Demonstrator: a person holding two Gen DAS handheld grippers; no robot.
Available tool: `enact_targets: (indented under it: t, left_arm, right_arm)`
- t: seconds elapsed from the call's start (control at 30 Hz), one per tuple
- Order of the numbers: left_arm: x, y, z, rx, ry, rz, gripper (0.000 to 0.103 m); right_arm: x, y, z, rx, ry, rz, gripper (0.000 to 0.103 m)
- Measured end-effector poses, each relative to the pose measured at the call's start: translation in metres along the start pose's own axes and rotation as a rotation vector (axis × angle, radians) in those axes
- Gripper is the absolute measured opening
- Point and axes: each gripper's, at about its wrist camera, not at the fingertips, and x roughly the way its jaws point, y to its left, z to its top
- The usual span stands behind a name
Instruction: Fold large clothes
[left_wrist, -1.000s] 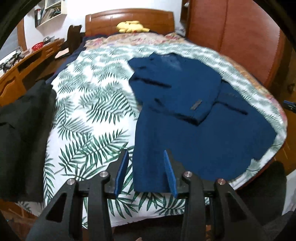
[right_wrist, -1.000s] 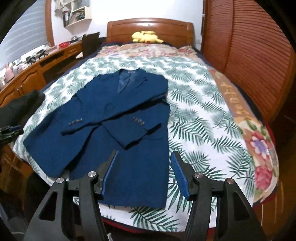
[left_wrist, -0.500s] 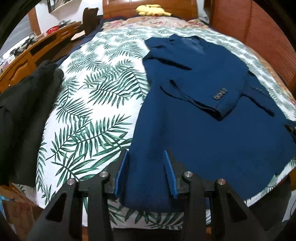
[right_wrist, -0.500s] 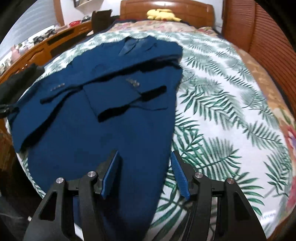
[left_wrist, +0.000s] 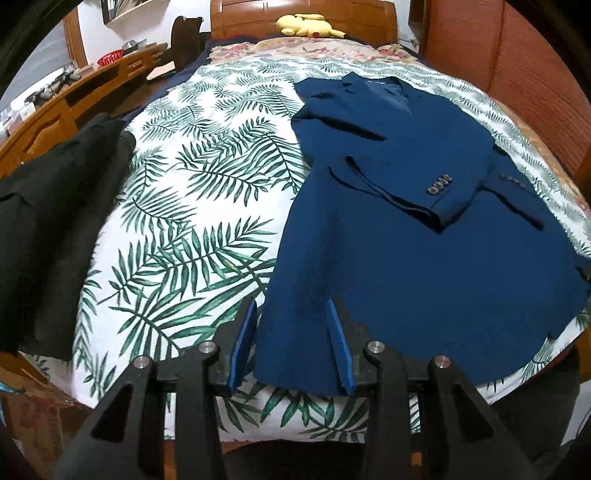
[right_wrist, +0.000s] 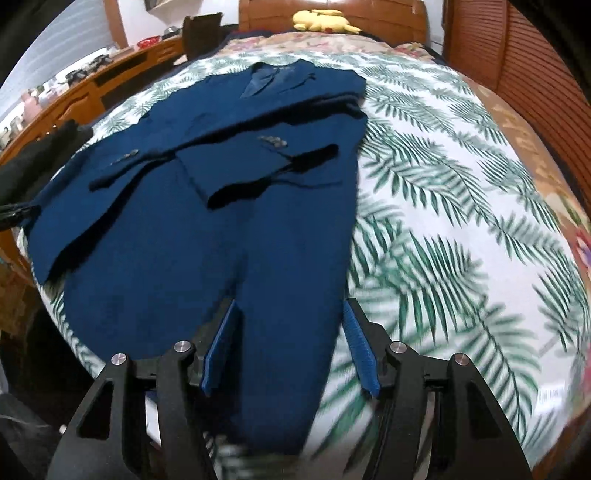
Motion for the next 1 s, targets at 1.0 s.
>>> enact_targets:
  t: [1.0]
  left_arm:
    - [-0.019,0.015,-0.028,-0.029,-0.059,-0.094,0.021]
  right_arm:
    - [-0.012,0.013,-0.021,0.124,-0.012,-0.005,0.047]
